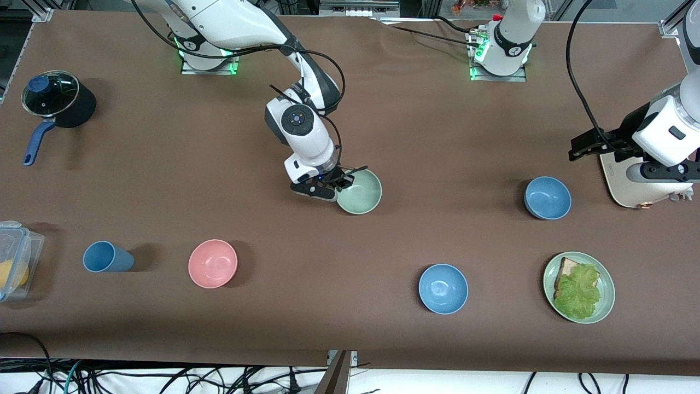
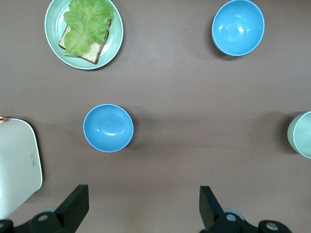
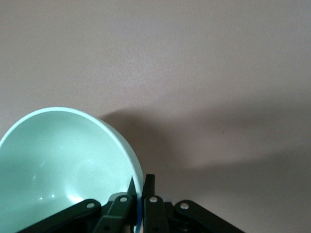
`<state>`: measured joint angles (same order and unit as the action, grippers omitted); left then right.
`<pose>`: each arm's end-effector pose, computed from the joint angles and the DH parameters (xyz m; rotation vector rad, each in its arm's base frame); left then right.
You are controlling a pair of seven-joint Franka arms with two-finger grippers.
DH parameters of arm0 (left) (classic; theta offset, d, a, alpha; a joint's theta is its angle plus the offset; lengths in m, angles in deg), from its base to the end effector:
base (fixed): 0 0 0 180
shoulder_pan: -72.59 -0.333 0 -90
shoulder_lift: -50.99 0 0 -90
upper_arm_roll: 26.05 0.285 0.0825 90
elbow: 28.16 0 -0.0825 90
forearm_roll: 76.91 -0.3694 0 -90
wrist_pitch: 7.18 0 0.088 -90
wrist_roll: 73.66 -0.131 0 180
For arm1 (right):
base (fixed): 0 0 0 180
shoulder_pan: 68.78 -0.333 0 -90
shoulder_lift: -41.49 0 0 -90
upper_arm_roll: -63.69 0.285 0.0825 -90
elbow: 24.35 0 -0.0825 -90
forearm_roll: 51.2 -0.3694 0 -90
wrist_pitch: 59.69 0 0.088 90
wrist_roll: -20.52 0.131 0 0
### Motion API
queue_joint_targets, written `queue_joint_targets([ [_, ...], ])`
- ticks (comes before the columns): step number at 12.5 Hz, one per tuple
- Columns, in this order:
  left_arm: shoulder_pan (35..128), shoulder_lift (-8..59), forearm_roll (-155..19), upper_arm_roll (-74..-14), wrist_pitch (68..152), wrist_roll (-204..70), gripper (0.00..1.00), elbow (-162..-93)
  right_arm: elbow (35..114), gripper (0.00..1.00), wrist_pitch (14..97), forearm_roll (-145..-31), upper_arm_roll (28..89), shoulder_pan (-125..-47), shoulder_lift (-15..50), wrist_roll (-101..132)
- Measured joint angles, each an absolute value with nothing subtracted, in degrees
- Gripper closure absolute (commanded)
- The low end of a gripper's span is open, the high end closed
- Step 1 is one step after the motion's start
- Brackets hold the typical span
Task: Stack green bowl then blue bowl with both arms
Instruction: 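Grasp the green bowl rim and slide it toward the table middle, then release the green bowl with the right gripper while the left gripper reaches the blue bowl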
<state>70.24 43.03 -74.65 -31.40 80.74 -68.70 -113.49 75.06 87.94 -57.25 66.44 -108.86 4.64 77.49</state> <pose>0.5690 -0.0321 0.5268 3.0917 0.0540 -0.1494 0.4889 0.4495 0.1911 -2.8862 0.4997 -0.0830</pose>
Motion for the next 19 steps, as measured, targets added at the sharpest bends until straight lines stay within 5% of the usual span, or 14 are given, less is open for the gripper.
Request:
queue_joint_targets([
  [4, 70.24, 43.03, -74.65, -31.4, 80.74, -68.7, 0.0, -113.49, 75.01, 0.98, 90.07, -57.25, 66.44, -111.86, 3.44, 84.77],
  [5, 70.24, 43.03, -74.65, -31.4, 80.74, -68.7, 0.0, -113.49, 75.0, 0.58, 90.35, -57.25, 66.43, -112.32, 3.02, 85.45],
  [6, 70.24, 43.01, -74.65, -31.4, 80.74, -68.7, 0.0, -113.49, 74.99, 0.02, 90.49, -57.25, 66.43, -112.49, 2.8, 85.68],
  [12, 70.24, 41.61, -74.65, -31.35, 80.74, -68.84, 0.0, -113.55, 73.95, 0.0, 89.88, -57.19, 65.52, -112.47, 2.81, 85.82],
  [19, 69.76, 36.11, -74.67, -31.24, 82.16, -72.12, 0.0, -114.82, 60.1, 0.0, 59.27, -55.99, 56.2, -107.04, 10.44, 68.07],
])
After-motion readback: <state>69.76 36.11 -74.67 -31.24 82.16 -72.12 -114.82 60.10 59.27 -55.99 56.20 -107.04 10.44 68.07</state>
